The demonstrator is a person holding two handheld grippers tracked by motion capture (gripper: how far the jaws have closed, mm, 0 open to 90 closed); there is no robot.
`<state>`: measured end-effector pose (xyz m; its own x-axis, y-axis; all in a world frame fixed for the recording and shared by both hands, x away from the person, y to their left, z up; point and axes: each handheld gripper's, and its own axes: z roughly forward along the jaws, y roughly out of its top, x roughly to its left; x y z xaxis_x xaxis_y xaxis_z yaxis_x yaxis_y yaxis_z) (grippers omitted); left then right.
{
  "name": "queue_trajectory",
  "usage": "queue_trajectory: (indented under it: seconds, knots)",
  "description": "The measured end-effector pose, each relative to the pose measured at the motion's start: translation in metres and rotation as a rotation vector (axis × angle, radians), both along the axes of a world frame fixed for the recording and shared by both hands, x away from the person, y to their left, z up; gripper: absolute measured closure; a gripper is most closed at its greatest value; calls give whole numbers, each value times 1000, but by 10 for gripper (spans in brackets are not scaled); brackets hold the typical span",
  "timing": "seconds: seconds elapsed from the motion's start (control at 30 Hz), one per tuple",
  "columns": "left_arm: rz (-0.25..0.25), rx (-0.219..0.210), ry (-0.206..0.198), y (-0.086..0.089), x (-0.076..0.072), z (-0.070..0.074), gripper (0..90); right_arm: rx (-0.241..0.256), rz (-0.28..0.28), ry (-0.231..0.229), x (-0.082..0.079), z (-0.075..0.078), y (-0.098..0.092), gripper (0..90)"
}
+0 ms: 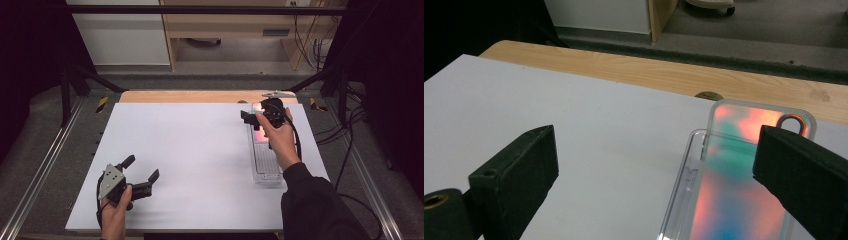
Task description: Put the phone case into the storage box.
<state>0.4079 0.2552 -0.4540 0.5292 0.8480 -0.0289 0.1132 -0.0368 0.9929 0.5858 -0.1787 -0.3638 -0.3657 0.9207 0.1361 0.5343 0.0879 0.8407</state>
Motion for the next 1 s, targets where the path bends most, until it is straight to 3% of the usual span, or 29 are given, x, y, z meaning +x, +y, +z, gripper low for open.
queue_trajectory:
  seconds: [0.47, 1.0]
  knots:
    - [7, -7, 2, 3, 0, 0, 10, -3, 47, -30, -13, 10, 13, 47]
    - [2, -3, 6, 2, 1, 0, 10, 9, 71, -78, -27, 26, 14, 45]
